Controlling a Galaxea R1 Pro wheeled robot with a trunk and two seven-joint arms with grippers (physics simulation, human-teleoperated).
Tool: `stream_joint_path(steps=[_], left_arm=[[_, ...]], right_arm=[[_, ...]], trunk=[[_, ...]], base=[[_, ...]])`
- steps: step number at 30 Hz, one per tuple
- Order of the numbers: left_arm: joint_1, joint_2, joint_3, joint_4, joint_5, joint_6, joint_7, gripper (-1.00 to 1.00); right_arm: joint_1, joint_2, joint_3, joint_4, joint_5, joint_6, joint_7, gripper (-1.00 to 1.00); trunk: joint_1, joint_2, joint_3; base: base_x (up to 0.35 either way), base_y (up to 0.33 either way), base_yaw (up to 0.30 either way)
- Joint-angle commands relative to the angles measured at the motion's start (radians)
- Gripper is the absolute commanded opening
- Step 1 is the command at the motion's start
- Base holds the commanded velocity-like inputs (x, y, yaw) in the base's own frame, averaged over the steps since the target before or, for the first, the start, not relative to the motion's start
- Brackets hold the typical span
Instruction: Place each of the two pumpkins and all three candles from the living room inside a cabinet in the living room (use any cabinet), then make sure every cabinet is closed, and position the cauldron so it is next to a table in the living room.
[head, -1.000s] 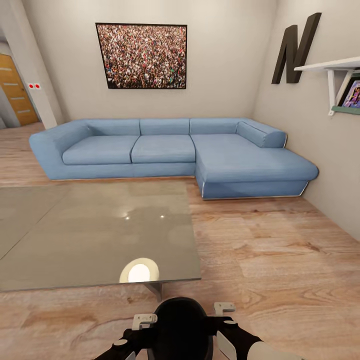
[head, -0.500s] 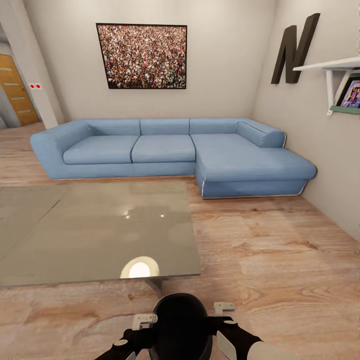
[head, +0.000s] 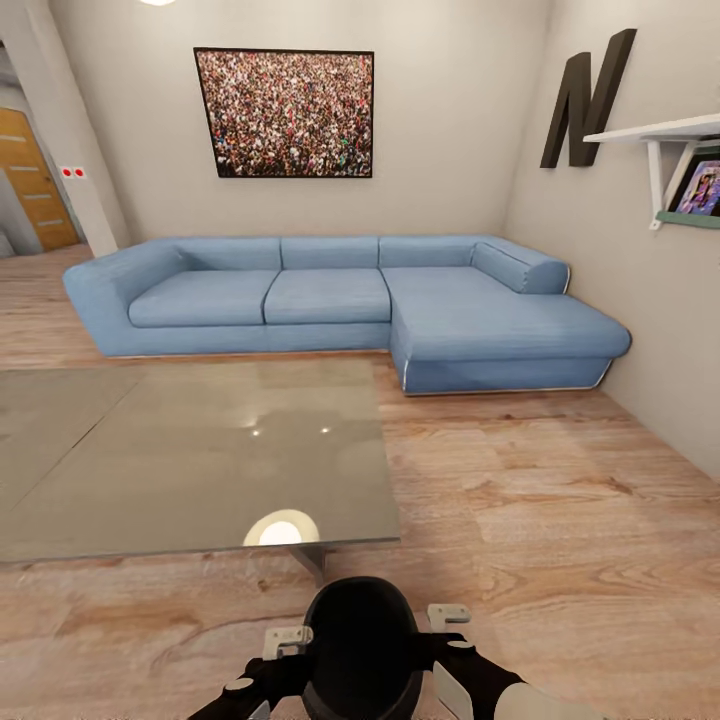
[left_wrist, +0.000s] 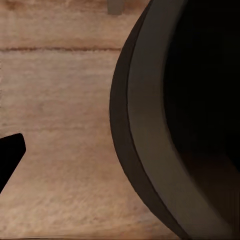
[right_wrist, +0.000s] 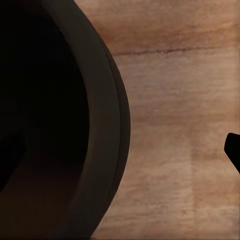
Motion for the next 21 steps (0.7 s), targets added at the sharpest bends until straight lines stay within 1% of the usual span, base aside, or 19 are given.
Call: stream_joint_path(steps=[1, 3, 7, 13, 21], left_arm=[[-0.001, 0.001, 0.001, 0.000, 0.013, -0.002, 0.006, 1.00], [-0.001, 0.001, 0.010, 0.000, 0.018, 0.000, 0.005, 1.00], [-0.001, 0.001, 0.020, 0.000, 0.023, 0.007, 0.005, 1.00], [-0.001, 0.001, 0.024, 0.000, 0.029, 0.013, 0.004, 1.00], [-0.001, 0.002, 0.025, 0.000, 0.029, 0.052, -0.001, 1.00]], right_arm=[[0.000, 0.000, 0.008, -0.002, -0.006, 0.004, -0.006, 1.00], [0.000, 0.000, 0.008, -0.002, -0.006, 0.004, -0.006, 1.00], [0.000, -0.001, 0.008, -0.002, -0.006, 0.004, -0.006, 1.00], [0.000, -0.001, 0.008, -0.002, -0.006, 0.004, -0.006, 1.00], [0.000, 0.000, 0.008, -0.002, -0.006, 0.004, -0.006, 1.00]], trunk=[[0.000, 0.000, -0.001], [0.000, 0.000, -0.001], [-0.016, 0.028, 0.012], [-0.039, 0.070, 0.031], [-0.069, 0.126, 0.056]], base=[[-0.029, 0.000, 0.000], [-0.019, 0.000, 0.000], [-0.006, 0.000, 0.000], [-0.001, 0.000, 0.000], [-0.007, 0.000, 0.000]])
